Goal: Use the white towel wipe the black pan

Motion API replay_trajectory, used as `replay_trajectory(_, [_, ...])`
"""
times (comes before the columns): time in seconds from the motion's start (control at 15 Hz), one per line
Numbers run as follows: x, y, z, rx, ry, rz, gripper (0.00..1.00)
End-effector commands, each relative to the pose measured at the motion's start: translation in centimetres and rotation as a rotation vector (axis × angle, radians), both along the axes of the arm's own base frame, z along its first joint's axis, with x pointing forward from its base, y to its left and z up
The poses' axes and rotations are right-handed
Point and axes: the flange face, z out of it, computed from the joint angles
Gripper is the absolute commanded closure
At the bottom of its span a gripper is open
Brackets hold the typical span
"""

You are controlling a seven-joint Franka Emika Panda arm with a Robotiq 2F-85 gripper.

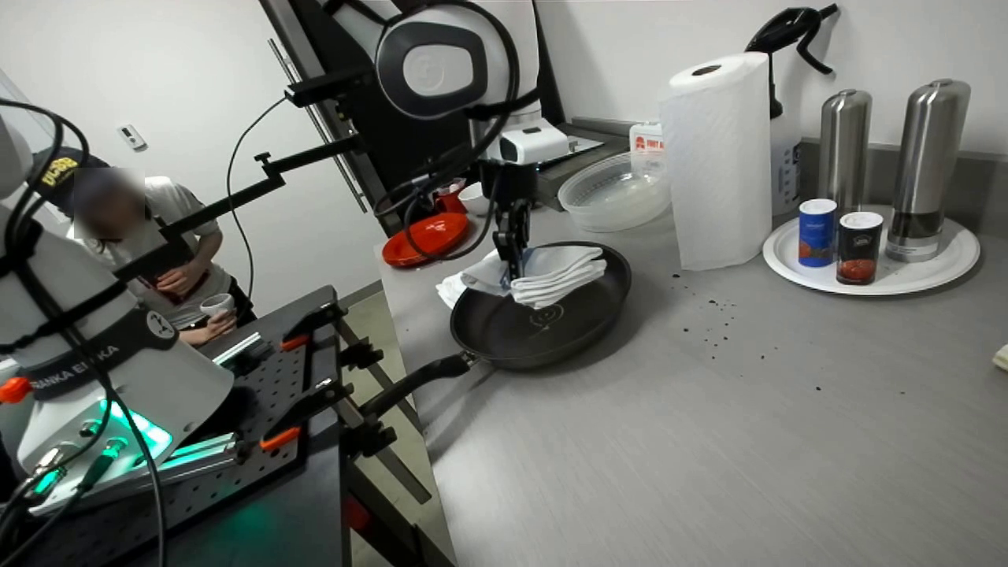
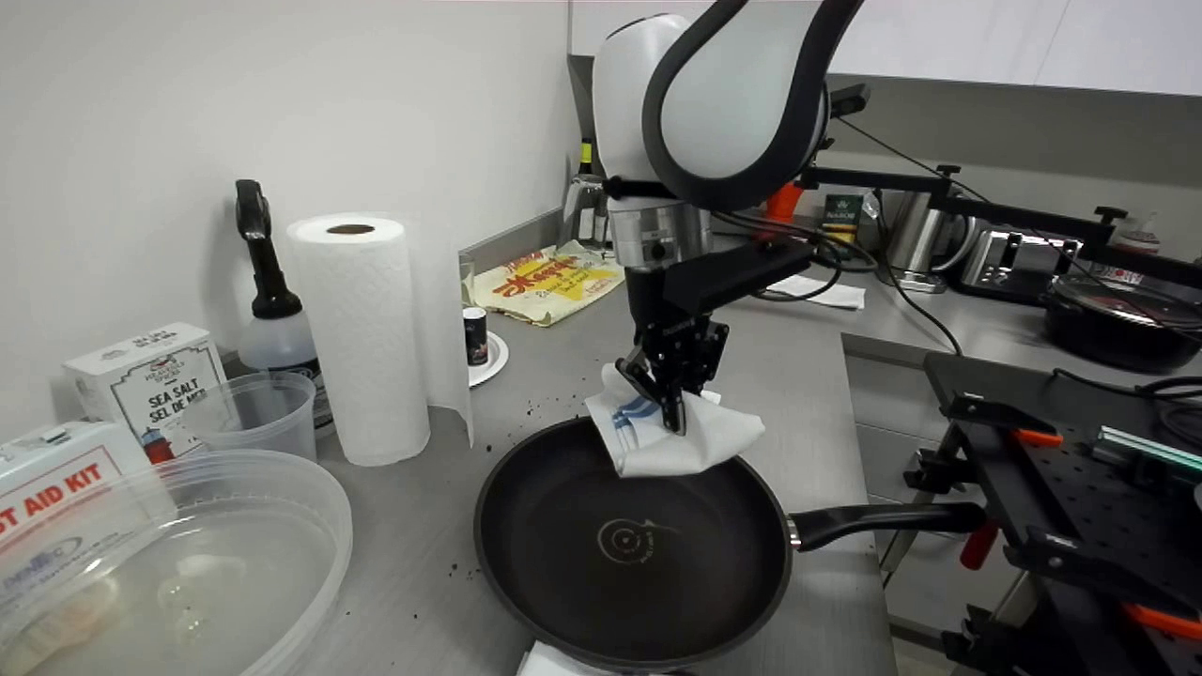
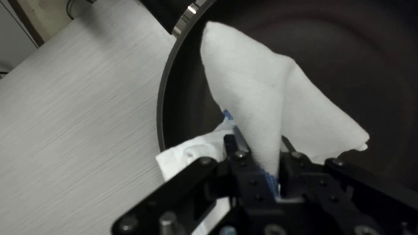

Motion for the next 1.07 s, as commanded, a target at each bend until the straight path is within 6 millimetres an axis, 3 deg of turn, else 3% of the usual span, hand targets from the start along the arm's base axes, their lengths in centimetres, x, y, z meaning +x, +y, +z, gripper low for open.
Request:
replay_trajectory(0.0, [0.0, 0.7, -2.1, -0.037, 0.010, -0.001, 0.95])
replay_trajectory(0.4, [-1.0, 1.9, -5.1, -0.125, 0.058, 0.022, 0.95])
replay_trajectory(0.73, [-0.9, 3.7, -5.9, -0.151, 0.070, 0.042, 0.95])
replay_trajectory(1.0, [-0.3, 3.0, -5.7, -0.198, 0.057, 0.048, 0.95])
